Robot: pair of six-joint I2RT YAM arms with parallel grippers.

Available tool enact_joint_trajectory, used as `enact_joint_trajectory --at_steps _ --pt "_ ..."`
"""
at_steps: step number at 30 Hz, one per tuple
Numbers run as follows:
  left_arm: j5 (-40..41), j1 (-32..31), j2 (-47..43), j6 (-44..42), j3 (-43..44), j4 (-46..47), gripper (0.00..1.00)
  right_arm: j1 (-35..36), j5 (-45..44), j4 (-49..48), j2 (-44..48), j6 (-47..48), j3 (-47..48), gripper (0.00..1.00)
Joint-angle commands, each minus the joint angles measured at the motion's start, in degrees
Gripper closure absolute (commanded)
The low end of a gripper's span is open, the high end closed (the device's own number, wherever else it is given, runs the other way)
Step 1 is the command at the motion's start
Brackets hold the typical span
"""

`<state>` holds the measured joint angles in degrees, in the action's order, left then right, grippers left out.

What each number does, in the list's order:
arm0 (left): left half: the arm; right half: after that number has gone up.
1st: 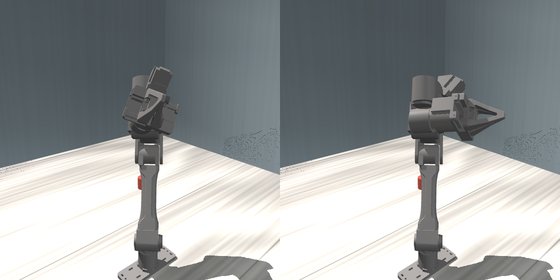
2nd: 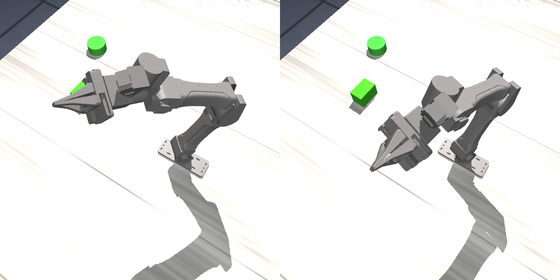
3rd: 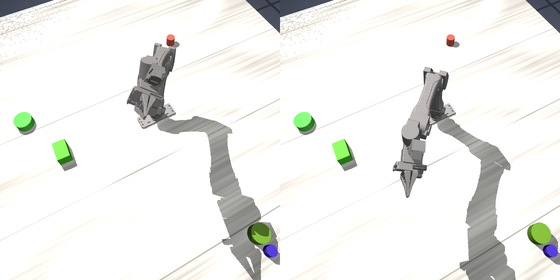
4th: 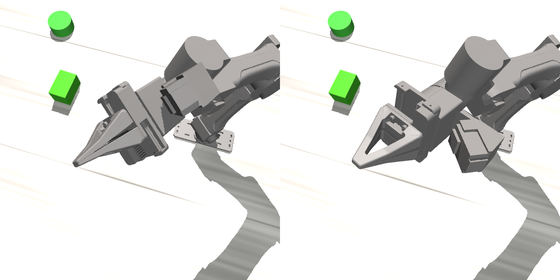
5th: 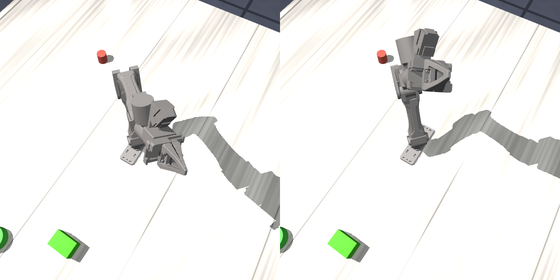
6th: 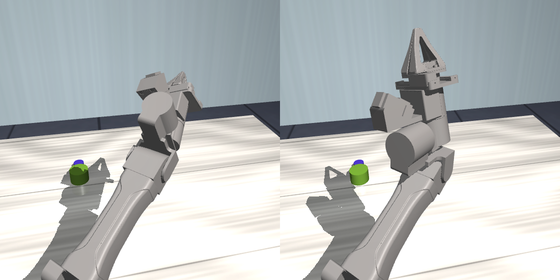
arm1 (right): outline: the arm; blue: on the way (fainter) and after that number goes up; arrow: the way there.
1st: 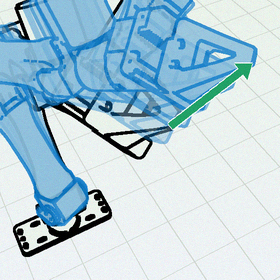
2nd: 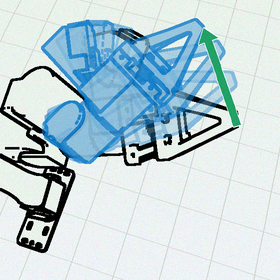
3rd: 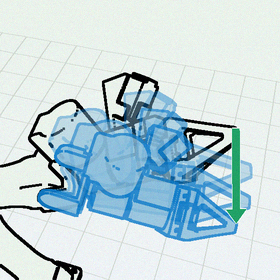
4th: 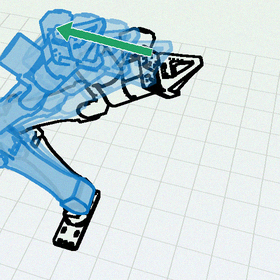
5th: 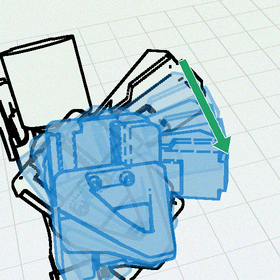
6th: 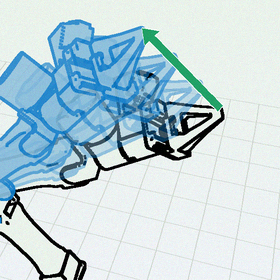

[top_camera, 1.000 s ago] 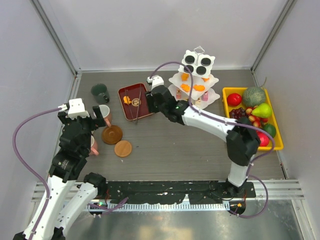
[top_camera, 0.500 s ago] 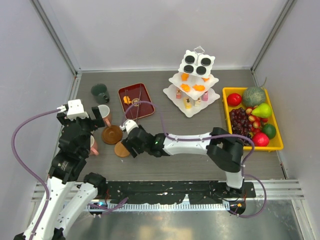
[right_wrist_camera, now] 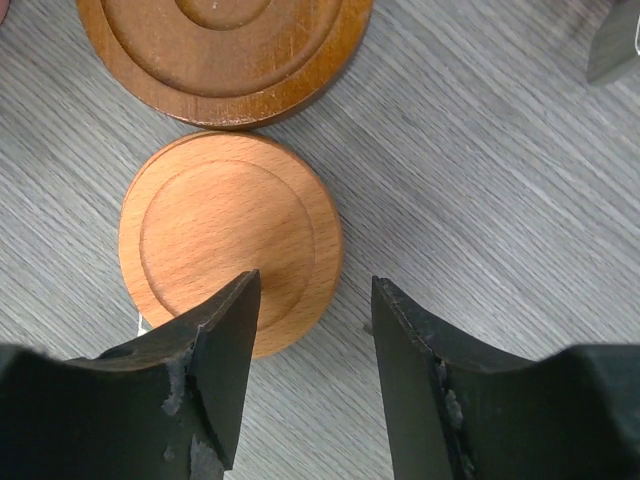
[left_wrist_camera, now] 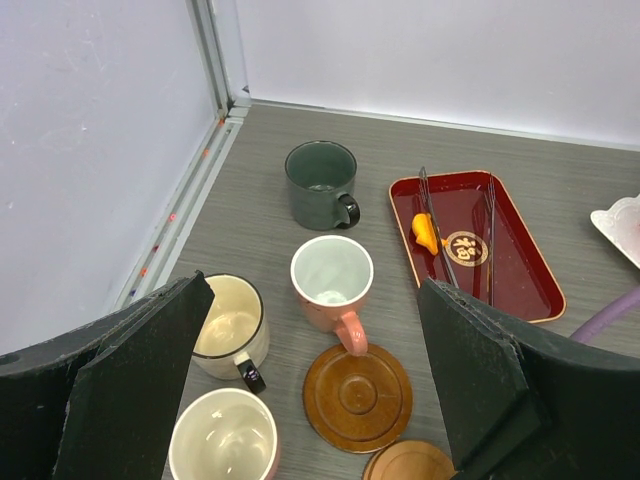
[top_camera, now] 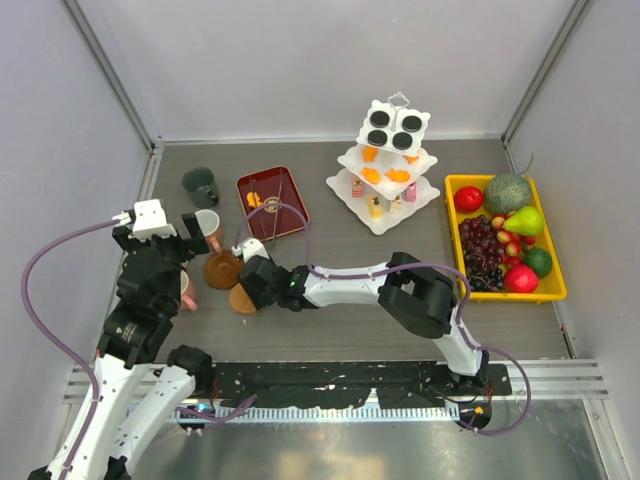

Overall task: Serve the afternoon tea
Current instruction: Move the coaster to the center of the board.

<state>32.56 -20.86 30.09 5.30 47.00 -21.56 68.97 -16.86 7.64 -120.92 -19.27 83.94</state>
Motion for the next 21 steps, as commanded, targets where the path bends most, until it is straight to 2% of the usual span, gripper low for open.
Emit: enact_joint_trajectory --at_steps 1,9,13,15,16,21 --pt "0.9 0.2 -0.9 -0.3 -0.1 3.7 0.03 -0.1 -3.5 1.6 1.5 -2.5 -2.8 0.50" --pt "0.7 0.2 -0.7 -0.3 0.0 3.6 0.03 -0.2 -12.6 10.0 11.9 -6.4 -17.0 0.52" --pt "0.5 0.2 -0.7 -0.3 0.1 3.5 0.03 -0.2 -16.3 14.6 18.3 -6.9 -19.3 0.51" --pt "0.6 0.2 -0.6 -0.3 0.1 3.5 0.03 -0.1 -15.8 15.6 19.8 -5.9 -19.1 0.46" --pt "0.7 0.2 -0.7 -0.3 0.1 3.4 0.03 -0.1 -13.7 14.3 20.2 -4.0 -19.1 0.40" --pt "0.9 0.2 -0.7 -0.5 0.0 3.7 0.03 0.5 -5.6 10.3 18.8 -0.7 -16.2 0.26"
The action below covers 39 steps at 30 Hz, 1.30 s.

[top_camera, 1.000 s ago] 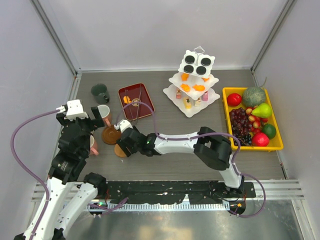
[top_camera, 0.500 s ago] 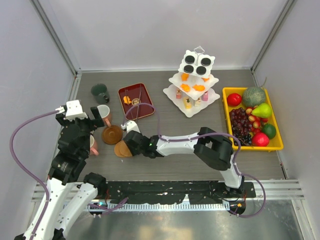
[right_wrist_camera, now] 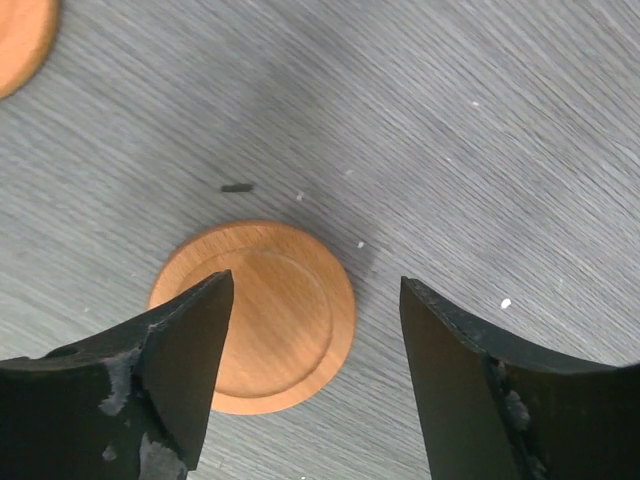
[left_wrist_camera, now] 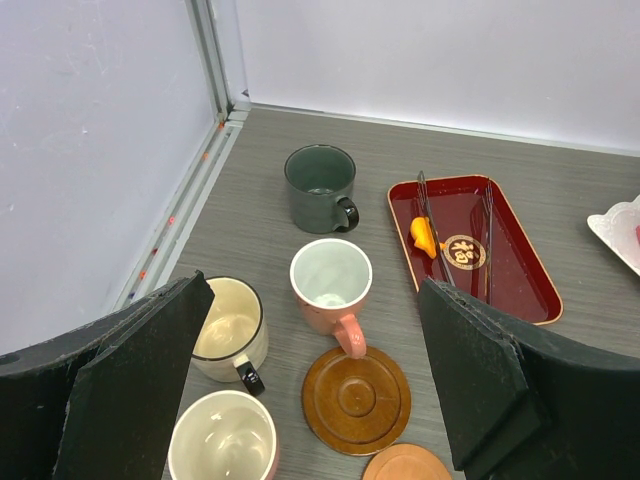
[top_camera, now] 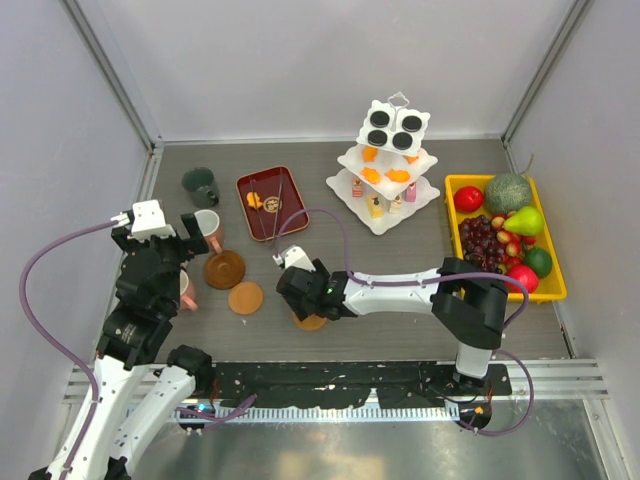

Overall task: Serve the afternoon tea
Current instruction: Move the coaster to the center of the board.

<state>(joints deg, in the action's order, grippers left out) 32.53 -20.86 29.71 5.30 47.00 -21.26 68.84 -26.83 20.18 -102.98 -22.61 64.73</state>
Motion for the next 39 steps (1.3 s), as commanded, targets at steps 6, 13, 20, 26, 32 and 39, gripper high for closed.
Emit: enact_joint_trajectory --at_steps 6,13,20,26,32,39 --pt "0.6 0.2 -0.3 -0.4 -0.2 3.3 0.03 2.4 4.5 2.7 -2.5 2.2 6.5 0.13" --pt "0.3 0.1 -0.4 -0.3 0.1 3.2 0.03 5.3 4.4 6.1 -3.3 -3.3 4.4 0.21" --pt "0.2 0.2 -0.3 -0.3 -0.1 3.2 0.03 6.7 4.4 6.9 -5.7 -5.9 4.1 0.28" --pt "0.1 0.2 -0.3 -0.3 -0.1 3.2 0.03 3.0 0.9 7.9 -3.9 -10.1 -1.9 0.38" --pt "0.0 0.2 -0.2 -0.2 -0.1 3.2 0.03 -8.1 4.3 3.1 1.6 -9.6 -12.1 0.49" --pt "-0.1 0.2 0.1 -0.3 -0.1 3.2 0.03 -25.2 6.8 -2.3 7.2 -7.1 -18.7 0.62"
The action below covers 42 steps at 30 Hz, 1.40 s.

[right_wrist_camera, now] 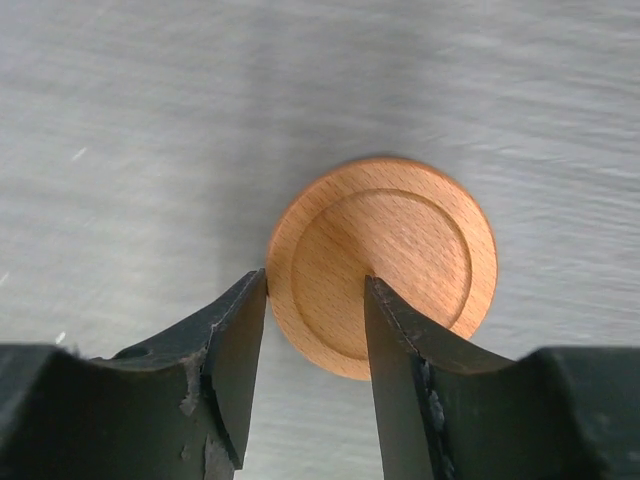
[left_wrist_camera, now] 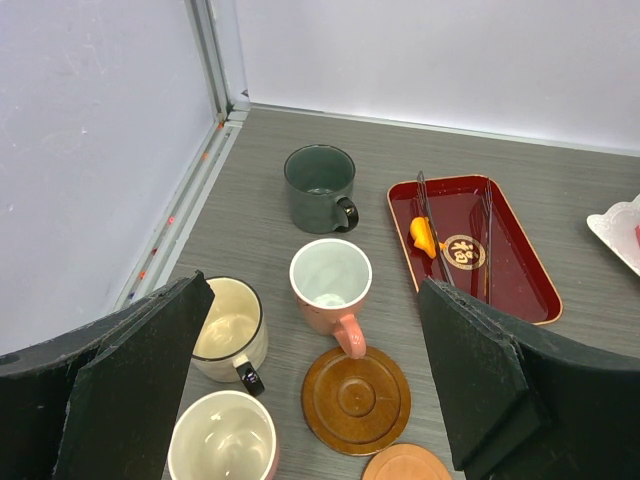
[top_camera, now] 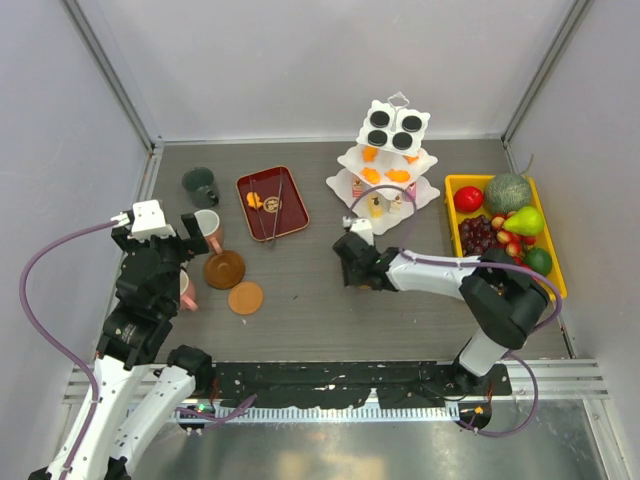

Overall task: Serve the afternoon tea
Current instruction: Move the coaster to the center of the board, then adjust the desert table at the center of the board.

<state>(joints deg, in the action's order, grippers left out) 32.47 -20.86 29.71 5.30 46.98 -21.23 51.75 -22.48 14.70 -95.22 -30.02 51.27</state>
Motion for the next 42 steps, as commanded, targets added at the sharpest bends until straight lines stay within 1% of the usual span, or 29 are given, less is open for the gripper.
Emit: enact_joint_trajectory --at_steps 1,2,6,8,10,13,16,18,21,25,28,31,38,42 --pt "0.0 0.2 0.1 -0.3 0.0 3.1 0.04 -9.5 2.9 2.5 -0.4 0.5 -5.7 0.64" --pt "0.0 0.2 0.1 -0.3 0.0 3.2 0.03 -12.7 3.2 2.3 -0.1 0.7 -6.1 0.65" --pt "-0.1 0.2 0.2 -0.2 0.0 3.3 0.03 -21.0 5.3 0.1 0.6 0.6 -7.2 0.66" --pt "-0.1 0.2 0.2 -0.3 0.0 3.2 0.04 -24.5 9.0 -2.7 0.8 0.3 -8.0 0.66" --pt "0.0 0.2 0.3 -0.3 0.0 3.2 0.04 -26.2 11.4 -3.4 0.2 -0.9 -7.5 0.66" --pt "0.1 0.2 0.2 -0.3 0.0 3.3 0.04 -26.9 11.1 -3.4 -0.4 -2.8 -6.8 0.66" --pt "-0.1 0.2 0.1 -0.3 -0.1 3.3 0.04 -26.8 9.8 -3.2 1.0 -3.4 -6.3 0.67" --pt "-0.1 0.2 0.1 -0.3 0.0 3.2 0.03 -25.9 9.7 -2.8 3.4 -1.8 -5.7 0.62" --pt "-0.2 0.1 -0.2 -0.3 0.0 3.1 0.03 -21.7 5.7 1.5 7.9 1.4 -3.9 0.55" --pt "0.0 0.2 -0.4 -0.3 0.0 3.1 0.04 -15.5 0.3 7.2 9.3 3.2 -1.0 0.55" --pt "0.1 0.2 -0.5 -0.4 0.0 3.1 0.03 -11.6 -4.3 12.3 6.4 4.3 2.3 0.55" --pt "-0.1 0.2 -0.6 -0.3 0.0 3.1 0.03 -8.6 -7.0 14.7 1.9 6.4 5.5 0.55" --pt "0.0 0.2 -0.7 -0.3 0.0 3.3 0.04 -8.8 -8.8 16.7 -5.1 13.0 11.5 0.56" --pt "0.1 0.2 -0.8 -0.5 -0.2 3.4 0.04 -11.0 -6.6 16.8 -8.6 14.5 13.4 0.56"
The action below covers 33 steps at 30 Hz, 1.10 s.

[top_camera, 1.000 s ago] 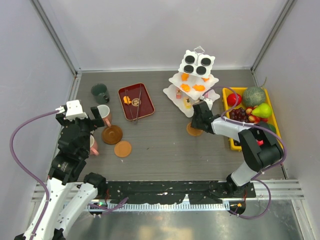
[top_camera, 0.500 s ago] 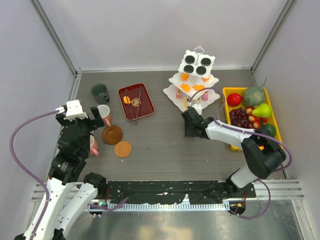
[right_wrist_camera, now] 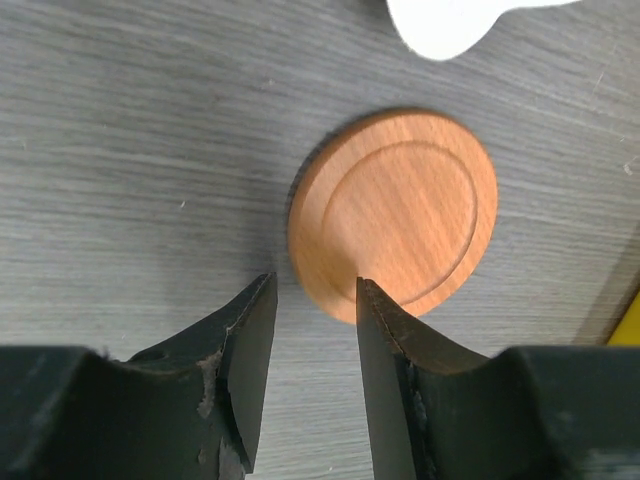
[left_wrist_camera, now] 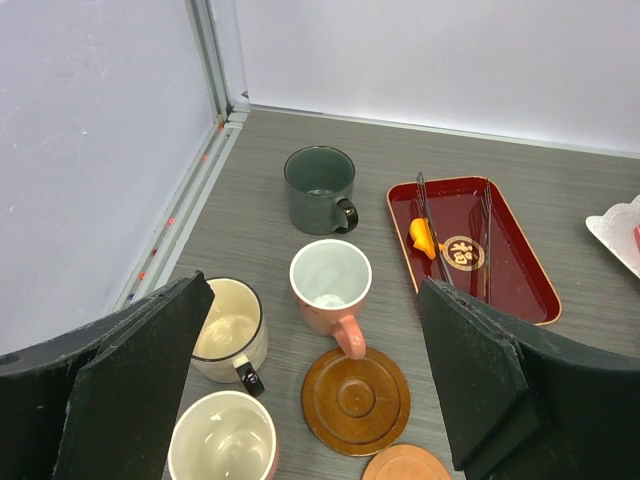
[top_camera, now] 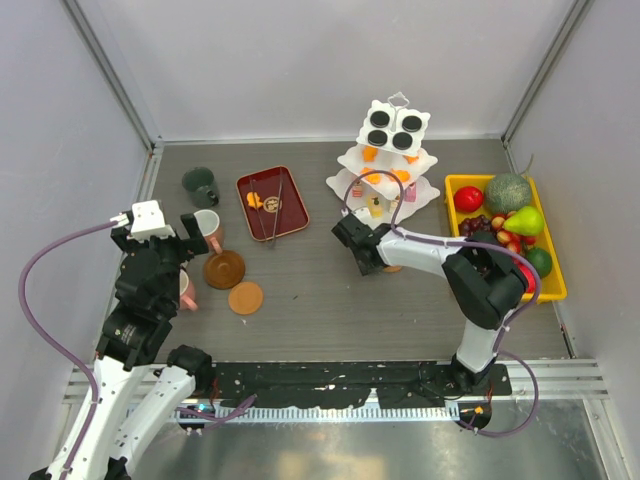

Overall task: Serve the afternoon tea
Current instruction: Adjust the desert table at the center of the board.

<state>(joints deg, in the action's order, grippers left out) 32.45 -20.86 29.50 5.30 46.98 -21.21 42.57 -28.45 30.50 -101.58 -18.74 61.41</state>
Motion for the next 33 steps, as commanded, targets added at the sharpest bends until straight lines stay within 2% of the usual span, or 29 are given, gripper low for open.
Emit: enact_joint_trajectory --at_steps 1,12,24,33 --pt "0.2 0.2 -0.5 -0.5 -0.2 3.3 0.03 -2.2 0.3 1.1 -2.7 3.4 3.5 0.57" --pt "0.1 0.2 -0.2 -0.5 -0.1 3.3 0.04 -11.3 6.5 1.7 -1.2 3.4 1.6 0.70" --pt "0.1 0.2 0.1 -0.6 -0.2 3.4 0.04 -22.1 11.0 -1.1 -0.4 5.5 0.9 0.72" --pt "-0.2 0.2 0.1 -0.5 -0.2 3.3 0.04 -23.9 11.4 -5.0 4.8 5.0 -3.9 0.72"
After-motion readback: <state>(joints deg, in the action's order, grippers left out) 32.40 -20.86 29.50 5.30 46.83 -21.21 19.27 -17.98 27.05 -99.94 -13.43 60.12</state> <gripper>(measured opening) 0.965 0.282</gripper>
